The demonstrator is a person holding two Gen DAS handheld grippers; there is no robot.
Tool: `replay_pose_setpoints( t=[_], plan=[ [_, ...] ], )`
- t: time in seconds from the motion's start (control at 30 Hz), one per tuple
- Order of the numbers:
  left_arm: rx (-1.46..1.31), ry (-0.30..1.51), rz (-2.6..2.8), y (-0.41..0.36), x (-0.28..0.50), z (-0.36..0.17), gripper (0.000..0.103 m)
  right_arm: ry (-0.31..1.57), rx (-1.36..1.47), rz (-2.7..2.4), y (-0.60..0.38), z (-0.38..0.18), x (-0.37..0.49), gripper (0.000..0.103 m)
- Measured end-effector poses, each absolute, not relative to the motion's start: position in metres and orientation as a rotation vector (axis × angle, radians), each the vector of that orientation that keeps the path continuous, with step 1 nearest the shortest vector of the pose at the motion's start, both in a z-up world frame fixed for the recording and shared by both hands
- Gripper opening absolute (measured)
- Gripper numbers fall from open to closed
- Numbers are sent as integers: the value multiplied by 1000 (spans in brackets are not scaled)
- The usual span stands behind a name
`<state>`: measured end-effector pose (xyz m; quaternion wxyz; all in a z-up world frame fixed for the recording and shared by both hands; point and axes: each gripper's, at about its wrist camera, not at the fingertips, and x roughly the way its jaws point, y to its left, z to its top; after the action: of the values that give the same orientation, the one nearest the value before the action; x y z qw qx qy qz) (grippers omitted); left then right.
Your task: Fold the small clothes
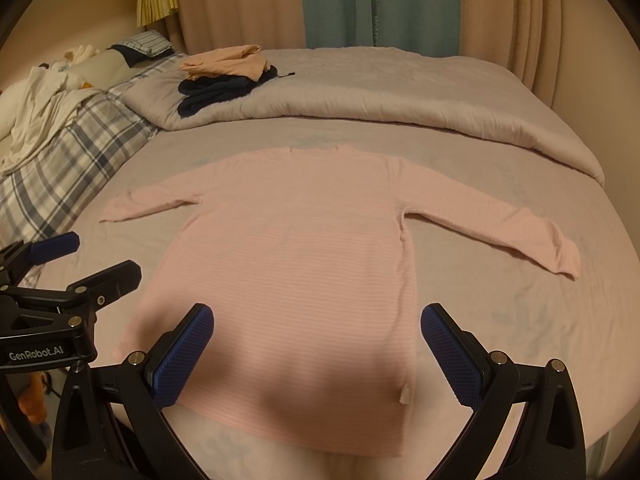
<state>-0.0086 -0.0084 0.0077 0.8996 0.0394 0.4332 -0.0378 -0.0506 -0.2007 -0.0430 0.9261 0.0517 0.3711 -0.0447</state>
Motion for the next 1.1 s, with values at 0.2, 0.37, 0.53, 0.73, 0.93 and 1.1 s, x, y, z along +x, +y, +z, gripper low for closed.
replay_pose_setpoints(
  t=[0.2,0.37,0.53,0.73,0.93,1.1],
  plan=[
    [82,896,-79,-9,-9,8,103,762,107,-91,-201,-42,-50,102],
    [82,897,-79,-9,-9,7,103,764,107,-91,-202,-42,-50,102],
    [82,897,-78,-10,-9,7,103,764,107,-91,-202,-42,-49,102],
    [69,905,-88,-13,-4,2,103,758,128,-81,-206,-44,-49,102],
    [-40,976,-119,-6,16,-24,103,731,379,54,-238,-67,-40,102],
    [-219,1125,-219,-5,38,-59,103,691,675,63,-296,-100,-45,102]
  ],
)
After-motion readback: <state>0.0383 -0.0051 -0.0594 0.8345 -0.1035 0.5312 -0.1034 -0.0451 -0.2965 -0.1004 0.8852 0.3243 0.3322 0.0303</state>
